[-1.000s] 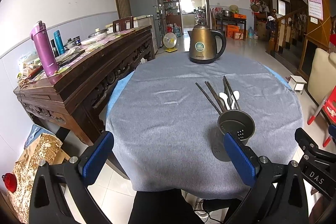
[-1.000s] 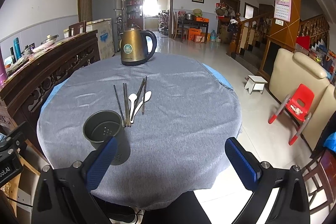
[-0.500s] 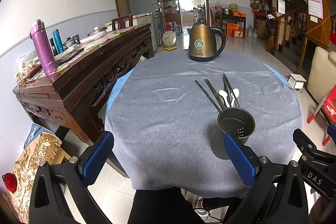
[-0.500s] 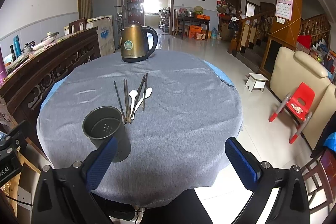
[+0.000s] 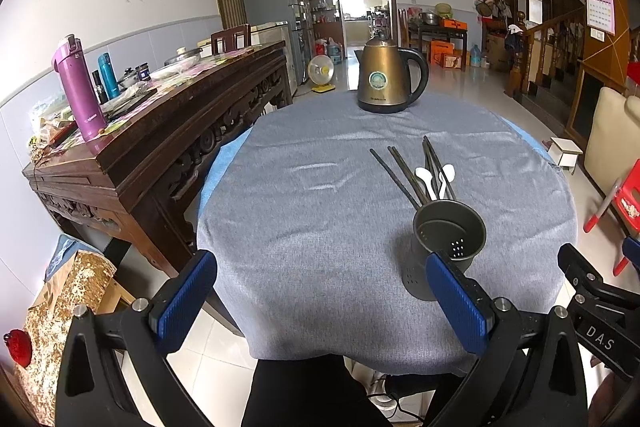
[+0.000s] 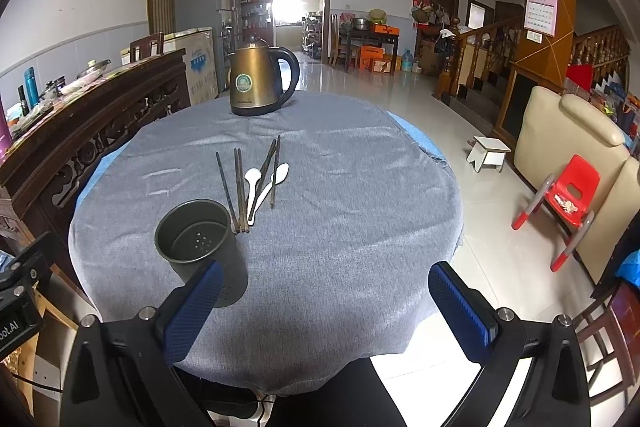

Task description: Organize utensils

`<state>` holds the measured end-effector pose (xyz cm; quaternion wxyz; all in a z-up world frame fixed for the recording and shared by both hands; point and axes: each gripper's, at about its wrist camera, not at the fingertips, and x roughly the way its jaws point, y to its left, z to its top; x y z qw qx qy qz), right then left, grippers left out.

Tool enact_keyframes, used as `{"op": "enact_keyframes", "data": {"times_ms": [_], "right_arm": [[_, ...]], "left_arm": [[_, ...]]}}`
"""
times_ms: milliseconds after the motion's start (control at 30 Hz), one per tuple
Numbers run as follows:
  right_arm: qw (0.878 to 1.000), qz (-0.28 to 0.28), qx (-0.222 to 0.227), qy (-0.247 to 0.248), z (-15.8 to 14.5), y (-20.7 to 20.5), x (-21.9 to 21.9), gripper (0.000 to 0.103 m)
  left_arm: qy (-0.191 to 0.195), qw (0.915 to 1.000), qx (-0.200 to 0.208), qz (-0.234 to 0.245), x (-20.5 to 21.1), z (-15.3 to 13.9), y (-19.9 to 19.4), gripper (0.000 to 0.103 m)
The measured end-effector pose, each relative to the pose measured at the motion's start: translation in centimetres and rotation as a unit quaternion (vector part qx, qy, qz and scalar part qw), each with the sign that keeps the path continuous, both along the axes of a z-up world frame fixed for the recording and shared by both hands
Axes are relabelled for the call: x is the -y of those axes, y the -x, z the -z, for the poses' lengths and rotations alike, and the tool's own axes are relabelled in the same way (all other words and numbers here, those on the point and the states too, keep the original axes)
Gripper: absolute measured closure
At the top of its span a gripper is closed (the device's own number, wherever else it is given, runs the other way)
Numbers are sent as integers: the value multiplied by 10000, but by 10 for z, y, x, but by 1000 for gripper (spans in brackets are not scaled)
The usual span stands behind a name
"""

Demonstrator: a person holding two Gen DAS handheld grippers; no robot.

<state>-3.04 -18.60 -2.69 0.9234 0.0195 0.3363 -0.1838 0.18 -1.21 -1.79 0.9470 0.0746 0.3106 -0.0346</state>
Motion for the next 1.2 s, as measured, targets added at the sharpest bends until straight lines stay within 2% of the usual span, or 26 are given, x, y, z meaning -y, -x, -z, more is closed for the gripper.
{"op": "enact_keyframes", "data": {"times_ms": [133, 167, 267, 467, 533, 700, 767, 867, 933, 1000, 1100, 1200], "right_arm": [[10000, -21, 79, -11, -1, -2, 7, 0], [9999, -43, 85, -91, -2, -5, 13, 0], [9986, -88, 112, -511, -9, -23, 40, 0], [9904, -380, -262, -1304, -6, -101, 93, 0], [9889, -510, -388, -1338, 1, -133, 105, 1], [9761, -772, -855, -1845, 34, -222, 129, 24], [9671, -900, -1051, -2137, 52, -265, 136, 32], [9527, -943, -1199, -2630, 74, -316, 144, 43], [9438, -877, -1259, -2929, 89, -355, 149, 49], [9401, -837, -1327, -3025, 98, -385, 149, 53], [9384, -738, -1490, -3029, 107, -422, 145, 61], [9376, -490, -1583, -3056, 118, -451, 147, 64]], "left_arm": [[-22, 9997, -223, 138, -2, -5, -19, 0], [-65, 9995, -286, 113, -3, -8, -31, 0], [135, 9987, -487, 47, -9, -16, -75, 0], [733, 9925, -982, -43, -9, -11, -168, 0], [637, 9926, -1036, -59, -3, -3, -194, 0], [948, 9799, -1753, -92, 15, 31, -271, 3], [1131, 9715, -2080, -121, 22, 47, -301, 17], [1391, 9571, -2537, -190, 32, 71, -338, 21], [1416, 9516, -2714, -262, 43, 85, -356, 22], [1383, 9495, -2802, -292, 52, 98, -367, 25], [1440, 9428, -2988, -326, 65, 111, -383, 28], [1519, 9395, -3057, -283, 77, 116, -397, 31]]}}
